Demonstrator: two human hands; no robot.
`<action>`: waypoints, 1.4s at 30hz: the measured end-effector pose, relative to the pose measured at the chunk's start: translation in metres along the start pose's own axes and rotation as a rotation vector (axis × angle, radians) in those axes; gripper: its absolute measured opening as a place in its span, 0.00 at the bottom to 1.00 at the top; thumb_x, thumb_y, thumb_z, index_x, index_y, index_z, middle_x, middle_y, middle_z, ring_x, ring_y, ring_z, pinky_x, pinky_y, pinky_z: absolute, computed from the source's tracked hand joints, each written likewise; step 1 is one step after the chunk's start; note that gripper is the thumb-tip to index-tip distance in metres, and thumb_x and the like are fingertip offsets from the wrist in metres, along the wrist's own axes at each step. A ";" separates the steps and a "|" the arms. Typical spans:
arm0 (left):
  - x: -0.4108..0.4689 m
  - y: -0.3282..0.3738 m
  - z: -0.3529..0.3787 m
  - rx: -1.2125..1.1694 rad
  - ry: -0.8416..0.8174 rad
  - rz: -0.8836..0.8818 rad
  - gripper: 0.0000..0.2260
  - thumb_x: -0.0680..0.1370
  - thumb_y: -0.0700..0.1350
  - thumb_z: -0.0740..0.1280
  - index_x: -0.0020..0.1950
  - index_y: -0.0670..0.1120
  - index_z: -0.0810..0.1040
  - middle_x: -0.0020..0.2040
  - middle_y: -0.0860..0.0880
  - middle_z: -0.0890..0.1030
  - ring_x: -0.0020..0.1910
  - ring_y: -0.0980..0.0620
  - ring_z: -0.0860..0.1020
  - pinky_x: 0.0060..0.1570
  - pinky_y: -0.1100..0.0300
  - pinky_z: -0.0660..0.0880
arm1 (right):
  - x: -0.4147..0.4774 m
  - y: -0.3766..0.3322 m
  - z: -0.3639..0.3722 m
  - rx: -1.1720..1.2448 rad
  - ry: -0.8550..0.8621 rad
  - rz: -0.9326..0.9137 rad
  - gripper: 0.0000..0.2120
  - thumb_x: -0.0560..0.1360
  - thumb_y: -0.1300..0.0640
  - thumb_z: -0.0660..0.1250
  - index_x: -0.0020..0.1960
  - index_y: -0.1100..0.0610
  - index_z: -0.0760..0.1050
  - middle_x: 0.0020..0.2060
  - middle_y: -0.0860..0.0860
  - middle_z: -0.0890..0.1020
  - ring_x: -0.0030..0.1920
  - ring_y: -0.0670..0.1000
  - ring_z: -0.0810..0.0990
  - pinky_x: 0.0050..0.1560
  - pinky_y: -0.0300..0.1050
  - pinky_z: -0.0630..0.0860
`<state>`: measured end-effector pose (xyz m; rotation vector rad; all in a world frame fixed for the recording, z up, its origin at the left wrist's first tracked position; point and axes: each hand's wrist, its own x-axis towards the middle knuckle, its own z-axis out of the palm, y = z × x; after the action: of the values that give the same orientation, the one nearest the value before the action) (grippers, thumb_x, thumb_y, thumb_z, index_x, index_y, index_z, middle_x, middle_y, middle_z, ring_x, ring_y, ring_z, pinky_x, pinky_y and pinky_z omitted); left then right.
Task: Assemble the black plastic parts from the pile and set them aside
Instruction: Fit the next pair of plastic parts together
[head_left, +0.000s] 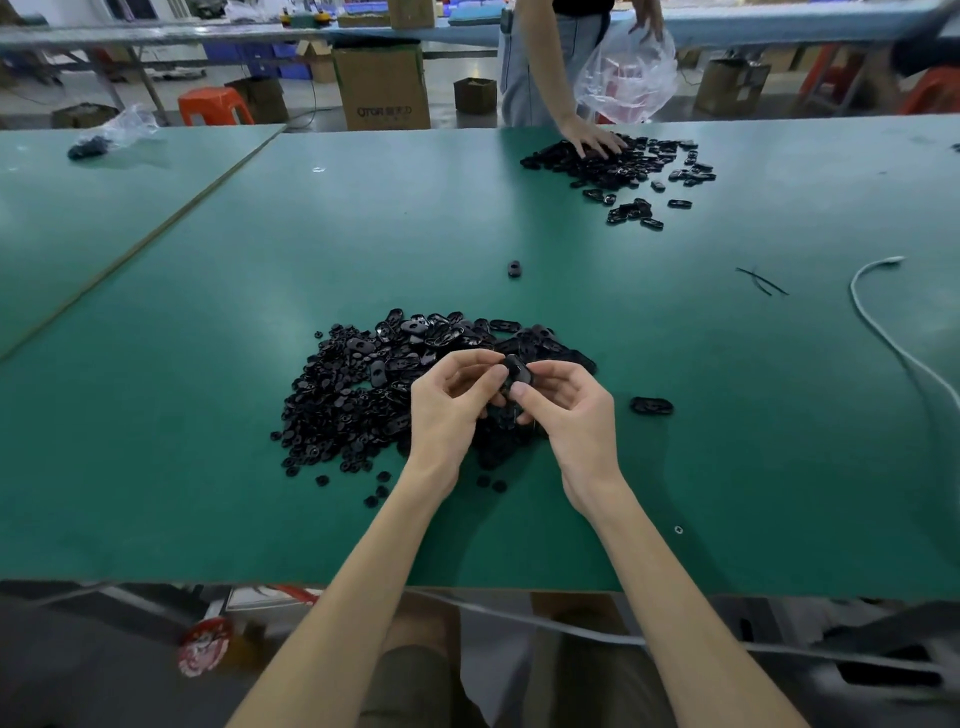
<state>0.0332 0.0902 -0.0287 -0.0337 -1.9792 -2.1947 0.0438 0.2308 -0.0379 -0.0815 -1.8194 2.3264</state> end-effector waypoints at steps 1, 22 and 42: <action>0.000 0.000 0.000 -0.011 0.006 0.008 0.05 0.77 0.38 0.75 0.53 0.43 0.85 0.44 0.46 0.87 0.37 0.54 0.82 0.38 0.65 0.77 | 0.000 0.000 0.000 0.003 -0.004 0.000 0.12 0.73 0.67 0.78 0.55 0.61 0.82 0.45 0.52 0.88 0.45 0.50 0.87 0.41 0.40 0.82; -0.002 -0.001 -0.002 -0.071 -0.028 0.050 0.07 0.78 0.37 0.73 0.54 0.45 0.87 0.46 0.47 0.88 0.40 0.56 0.82 0.41 0.68 0.76 | -0.002 -0.002 0.000 0.053 -0.058 0.005 0.11 0.76 0.68 0.75 0.57 0.59 0.82 0.45 0.54 0.88 0.47 0.54 0.88 0.50 0.45 0.83; -0.001 -0.004 0.000 -0.079 -0.061 -0.003 0.13 0.75 0.39 0.77 0.59 0.40 0.81 0.46 0.45 0.86 0.43 0.54 0.83 0.45 0.64 0.78 | 0.001 0.004 -0.003 -0.021 -0.009 -0.059 0.06 0.77 0.64 0.76 0.53 0.58 0.84 0.47 0.52 0.89 0.48 0.52 0.87 0.48 0.46 0.84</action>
<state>0.0330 0.0906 -0.0332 -0.1102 -1.9239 -2.2987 0.0427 0.2323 -0.0427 -0.0200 -1.8253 2.2716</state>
